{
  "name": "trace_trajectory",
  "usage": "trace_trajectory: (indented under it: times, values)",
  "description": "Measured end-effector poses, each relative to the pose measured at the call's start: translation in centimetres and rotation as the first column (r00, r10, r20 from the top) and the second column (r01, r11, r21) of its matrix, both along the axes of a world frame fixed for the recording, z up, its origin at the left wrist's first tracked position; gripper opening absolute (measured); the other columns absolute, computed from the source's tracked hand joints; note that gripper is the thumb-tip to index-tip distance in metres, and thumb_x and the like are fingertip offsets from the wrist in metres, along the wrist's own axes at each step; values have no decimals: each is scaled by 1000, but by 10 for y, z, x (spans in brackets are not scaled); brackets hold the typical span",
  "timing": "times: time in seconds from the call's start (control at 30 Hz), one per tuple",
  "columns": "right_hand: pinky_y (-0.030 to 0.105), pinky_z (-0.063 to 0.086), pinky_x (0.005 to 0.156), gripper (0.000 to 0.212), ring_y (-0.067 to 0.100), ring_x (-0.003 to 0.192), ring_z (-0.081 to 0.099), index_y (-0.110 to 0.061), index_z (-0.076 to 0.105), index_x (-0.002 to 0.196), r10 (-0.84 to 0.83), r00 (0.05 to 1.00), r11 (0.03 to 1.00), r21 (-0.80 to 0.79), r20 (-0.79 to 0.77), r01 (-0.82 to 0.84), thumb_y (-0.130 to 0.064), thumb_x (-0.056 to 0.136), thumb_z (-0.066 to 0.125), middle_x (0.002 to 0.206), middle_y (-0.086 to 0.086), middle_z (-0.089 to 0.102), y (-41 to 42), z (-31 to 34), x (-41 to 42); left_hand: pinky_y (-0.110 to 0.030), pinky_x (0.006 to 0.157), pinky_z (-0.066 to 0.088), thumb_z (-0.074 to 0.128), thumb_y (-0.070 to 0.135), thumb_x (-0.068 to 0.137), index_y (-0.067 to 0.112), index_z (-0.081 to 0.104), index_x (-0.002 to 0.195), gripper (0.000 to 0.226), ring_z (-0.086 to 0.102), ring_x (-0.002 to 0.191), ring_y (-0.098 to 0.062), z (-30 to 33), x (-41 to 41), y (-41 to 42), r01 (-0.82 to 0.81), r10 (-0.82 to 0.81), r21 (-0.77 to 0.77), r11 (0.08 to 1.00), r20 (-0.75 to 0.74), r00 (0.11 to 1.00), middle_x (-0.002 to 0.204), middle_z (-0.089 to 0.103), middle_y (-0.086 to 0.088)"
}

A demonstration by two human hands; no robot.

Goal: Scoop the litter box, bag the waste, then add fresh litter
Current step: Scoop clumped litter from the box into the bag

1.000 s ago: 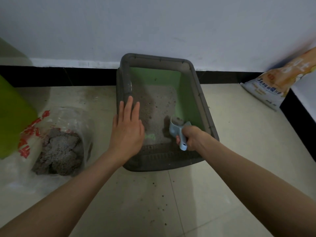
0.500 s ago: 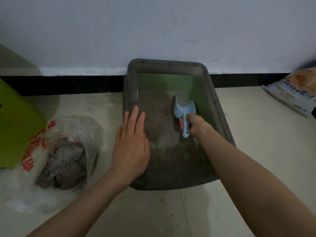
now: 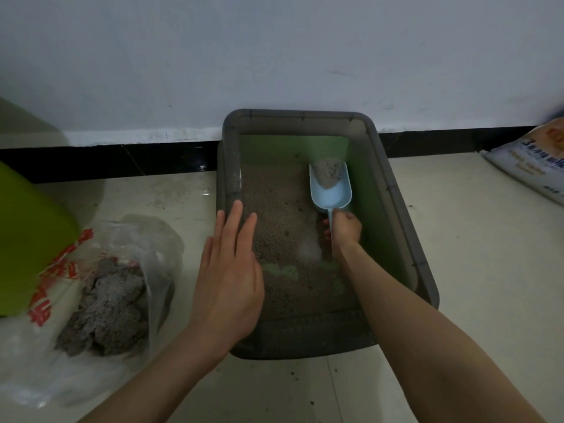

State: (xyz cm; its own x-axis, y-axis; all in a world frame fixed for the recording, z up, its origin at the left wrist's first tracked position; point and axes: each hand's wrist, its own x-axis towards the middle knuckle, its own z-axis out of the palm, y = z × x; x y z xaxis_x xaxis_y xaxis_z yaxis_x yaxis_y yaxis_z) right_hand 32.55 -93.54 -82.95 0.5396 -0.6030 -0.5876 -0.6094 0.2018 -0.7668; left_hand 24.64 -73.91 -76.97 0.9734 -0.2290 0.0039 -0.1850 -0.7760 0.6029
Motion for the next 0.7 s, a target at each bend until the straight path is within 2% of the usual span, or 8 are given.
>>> trace_trajectory:
  times: [0.1, 0.27, 0.37, 0.53, 0.63, 0.7]
  values:
    - [22, 35, 55, 16, 9, 60, 43, -18, 50, 87, 7, 999, 1000, -26, 44, -6, -24, 99, 41, 72, -1, 50, -1, -1, -3, -38, 118, 9, 18, 25, 90, 21, 12, 147, 58, -13, 141, -7, 1, -1, 0, -4, 4, 5, 1000, 1, 1000, 152, -11, 15]
    - [21, 36, 53, 14, 10, 56, 43, -14, 54, 96, -37, 989, 999, 8, 146, 36, -25, 98, 45, 72, 1, 54, 0, 7, -9, -39, 118, 10, 13, 27, 89, 20, 12, 147, 58, -13, 142, -10, 0, -1, 0, 12, -12, 19, 1000, 6, 1000, 149, -14, 17]
    - [22, 35, 51, 16, 11, 55, 43, -18, 54, 86, -1, 986, 999, 43, 169, -6, -25, 97, 45, 70, 2, 54, 2, 17, -15, -41, 118, 12, 16, 26, 90, 19, 13, 147, 58, -11, 143, -11, 0, -1, 0, 8, -8, 17, 1000, 1, 1000, 154, -9, 10]
    - [25, 34, 49, 17, 13, 53, 43, -18, 54, 84, 187, 980, 982, -8, 71, -187, -26, 97, 46, 68, 3, 54, 8, 23, -30, -44, 117, 16, 22, 20, 95, 16, 16, 147, 53, -8, 144, -15, 2, -2, 0, 2, -2, 9, 1000, 4, 1000, 157, -4, 3]
    - [25, 35, 45, 20, 14, 50, 44, -16, 55, 82, 398, 915, 908, -119, -58, -403, -27, 97, 49, 65, 4, 57, 13, 30, -31, -43, 117, 15, 30, 14, 96, 16, 15, 147, 53, -9, 144, -14, 4, -2, -1, -3, 3, 13, 1000, -5, 1000, 157, -6, 4]
    - [24, 35, 44, 16, 14, 50, 45, -14, 57, 90, 480, 871, 862, -129, -104, -491, -27, 96, 49, 66, 4, 57, 18, 40, -26, -41, 118, 13, 30, 15, 96, 17, 13, 147, 54, -10, 143, -13, 5, -2, -1, -7, 7, 24, 1000, -7, 1000, 156, -8, 5]
